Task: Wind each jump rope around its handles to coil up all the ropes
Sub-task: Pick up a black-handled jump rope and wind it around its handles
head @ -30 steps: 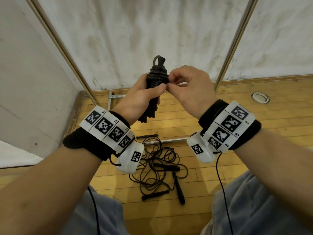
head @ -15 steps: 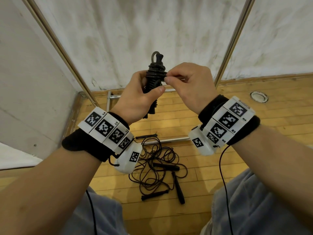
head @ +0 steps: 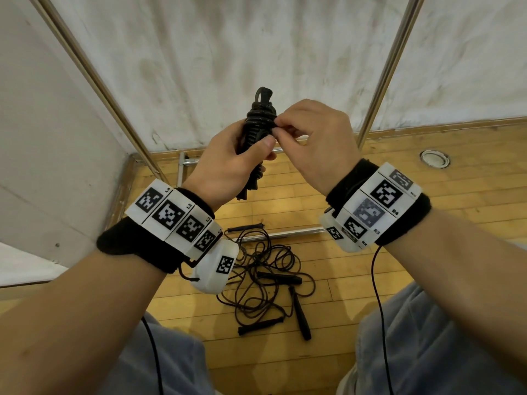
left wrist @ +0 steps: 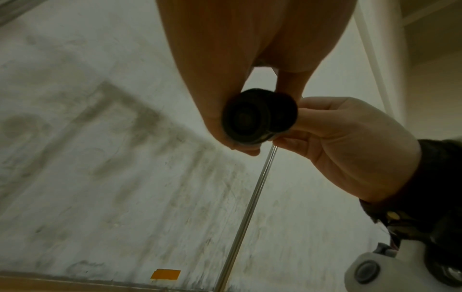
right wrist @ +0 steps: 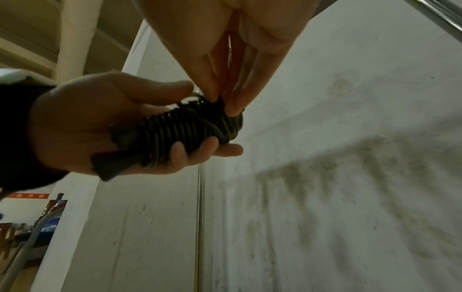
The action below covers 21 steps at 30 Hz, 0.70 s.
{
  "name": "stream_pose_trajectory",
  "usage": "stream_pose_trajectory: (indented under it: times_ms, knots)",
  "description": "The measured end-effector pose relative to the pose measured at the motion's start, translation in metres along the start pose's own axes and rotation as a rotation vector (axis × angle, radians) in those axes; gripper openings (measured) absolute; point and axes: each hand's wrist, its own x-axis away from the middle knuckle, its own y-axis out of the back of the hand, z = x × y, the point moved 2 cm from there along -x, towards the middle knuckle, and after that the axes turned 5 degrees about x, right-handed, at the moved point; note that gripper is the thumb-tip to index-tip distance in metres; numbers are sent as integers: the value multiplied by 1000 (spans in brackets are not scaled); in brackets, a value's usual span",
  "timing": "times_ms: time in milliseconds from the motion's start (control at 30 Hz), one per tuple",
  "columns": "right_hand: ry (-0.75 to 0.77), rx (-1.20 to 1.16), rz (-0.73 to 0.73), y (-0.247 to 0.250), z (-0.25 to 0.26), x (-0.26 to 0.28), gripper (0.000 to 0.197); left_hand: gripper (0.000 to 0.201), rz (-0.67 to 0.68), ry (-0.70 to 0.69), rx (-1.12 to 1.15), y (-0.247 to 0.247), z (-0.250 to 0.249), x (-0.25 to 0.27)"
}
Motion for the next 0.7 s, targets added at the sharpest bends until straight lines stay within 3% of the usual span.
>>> stream_pose_trajectory:
  times_ms: [233,433,700]
  knots:
    - [-70,-74,37,-4,-2,-1,10,26,29,22,21,3,-1,-1]
    - [6,7,32,-2,-3,2,14,22,82,60,-13,5,2,-1]
    - [14,-14,55,-8,1,1,13,26,47,208,262,2,5,1]
